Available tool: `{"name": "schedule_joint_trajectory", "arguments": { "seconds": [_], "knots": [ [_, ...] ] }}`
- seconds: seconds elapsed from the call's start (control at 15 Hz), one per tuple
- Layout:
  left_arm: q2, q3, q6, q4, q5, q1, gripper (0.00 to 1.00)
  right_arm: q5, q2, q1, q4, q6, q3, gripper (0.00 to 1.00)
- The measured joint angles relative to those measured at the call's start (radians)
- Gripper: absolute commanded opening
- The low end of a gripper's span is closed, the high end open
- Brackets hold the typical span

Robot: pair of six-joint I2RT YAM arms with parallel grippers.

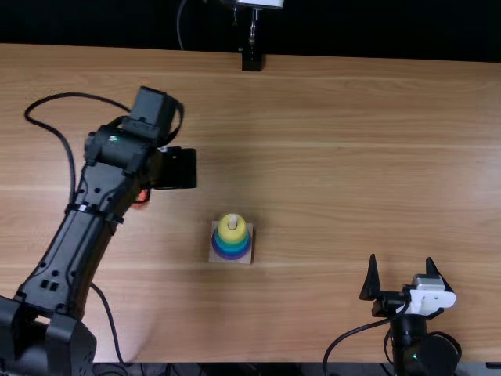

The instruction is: Build the Hanoi tower: stack the rings onto the peg from bottom to top in this color order: purple, dark blue, light blue, dark green, light green, yellow, orange.

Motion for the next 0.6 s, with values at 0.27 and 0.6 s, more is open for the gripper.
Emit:
{"name": "schedule_joint_trajectory", "arguments": {
  "seconds": [0.27, 0.6],
  "knots": [
    [-0.020, -0.196, 0.209, 0.116, -0.003, 0.141, 1.00, 0.000, 0.000, 0.000, 0.000, 0.000, 0.000, 1.00],
    [-0.019, -0.269, 0.316, 0.221, 0.000, 0.168, 1.00, 0.000, 0.000, 0.000, 0.000, 0.000, 0.000, 1.00]
  ]
}}
